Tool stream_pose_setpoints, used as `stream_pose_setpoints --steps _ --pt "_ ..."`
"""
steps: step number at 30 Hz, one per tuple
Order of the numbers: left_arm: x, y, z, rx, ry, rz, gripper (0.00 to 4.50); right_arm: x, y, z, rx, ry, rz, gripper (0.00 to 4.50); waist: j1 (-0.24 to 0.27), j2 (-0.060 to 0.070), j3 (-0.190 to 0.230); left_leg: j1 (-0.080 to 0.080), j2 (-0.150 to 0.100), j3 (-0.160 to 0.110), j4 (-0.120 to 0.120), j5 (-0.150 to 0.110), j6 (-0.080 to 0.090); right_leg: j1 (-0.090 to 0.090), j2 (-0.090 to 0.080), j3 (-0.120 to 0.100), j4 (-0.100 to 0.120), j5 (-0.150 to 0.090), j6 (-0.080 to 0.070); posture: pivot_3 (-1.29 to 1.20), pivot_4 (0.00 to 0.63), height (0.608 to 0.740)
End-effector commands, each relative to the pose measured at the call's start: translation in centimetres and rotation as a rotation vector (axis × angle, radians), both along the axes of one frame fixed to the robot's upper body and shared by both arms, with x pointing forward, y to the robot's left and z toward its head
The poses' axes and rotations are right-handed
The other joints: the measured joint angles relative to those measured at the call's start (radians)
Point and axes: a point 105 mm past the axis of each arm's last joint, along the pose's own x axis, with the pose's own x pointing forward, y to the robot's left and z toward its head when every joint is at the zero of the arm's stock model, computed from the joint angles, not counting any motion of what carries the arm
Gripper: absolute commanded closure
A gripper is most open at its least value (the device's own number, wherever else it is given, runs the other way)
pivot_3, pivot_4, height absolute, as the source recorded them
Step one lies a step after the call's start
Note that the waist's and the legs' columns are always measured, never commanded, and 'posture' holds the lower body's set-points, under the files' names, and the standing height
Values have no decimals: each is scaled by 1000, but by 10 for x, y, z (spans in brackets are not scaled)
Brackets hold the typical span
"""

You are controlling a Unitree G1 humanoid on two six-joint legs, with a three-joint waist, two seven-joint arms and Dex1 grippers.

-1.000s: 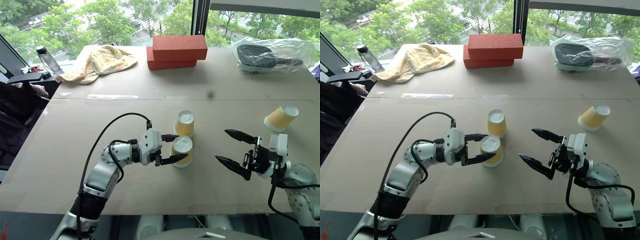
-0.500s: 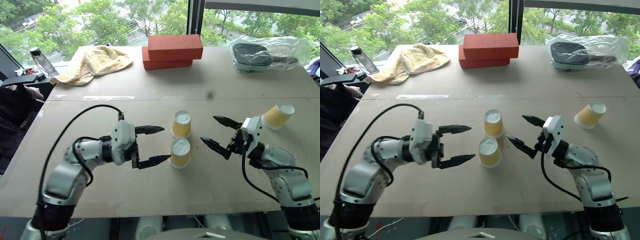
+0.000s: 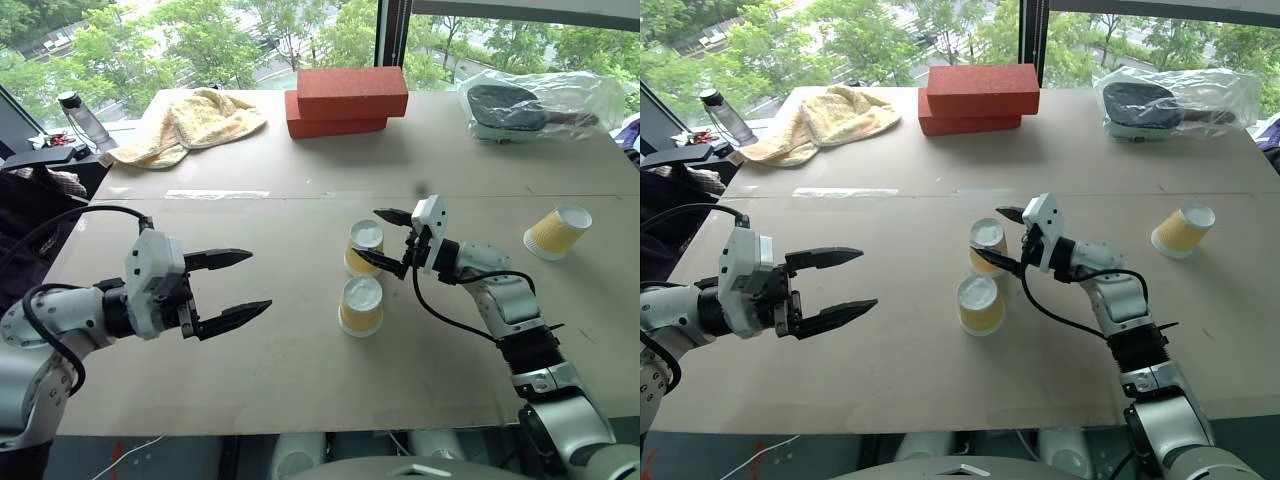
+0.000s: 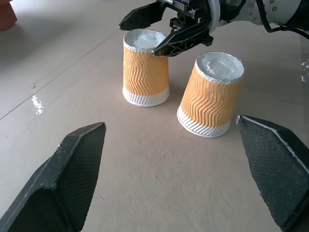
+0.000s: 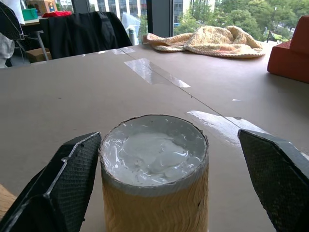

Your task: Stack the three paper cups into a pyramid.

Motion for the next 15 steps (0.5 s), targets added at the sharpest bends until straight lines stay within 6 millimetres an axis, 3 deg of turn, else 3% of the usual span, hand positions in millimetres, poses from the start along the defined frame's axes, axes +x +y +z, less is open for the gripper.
stream_pose_setpoints --steps 1,4,7,11,15 --pt "-2 -2 12 -13 -54 7 23 0 6 10 7 -42 37 0 -1 0 0 0 0 0 0 0 0 0 0 0 0 0 0 0 150 730" --pt "-2 -4 15 -49 -59 15 0 1 7 11 19 -42 40 800 -1 0 0 0 0 -1 0 0 0 0 0 1 0 0 0 0 150 730" --pt "-1 -6 16 -65 -60 17 0 0 6 13 32 -44 36 2213 -1 0 0 0 1 -1 0 0 0 0 -1 1 0 0 0 0 150 730" --pt "1 -10 16 -64 -58 1 0 -1 -2 18 43 -61 10 2354 -1 0 0 0 0 -1 0 0 0 0 -1 1 0 0 0 0 150 730" --pt "4 -24 20 -66 -62 -70 0 -7 -31 21 38 -68 -40 2354 5 0 0 -1 0 -1 0 0 0 0 -1 1 0 0 0 0 150 730"
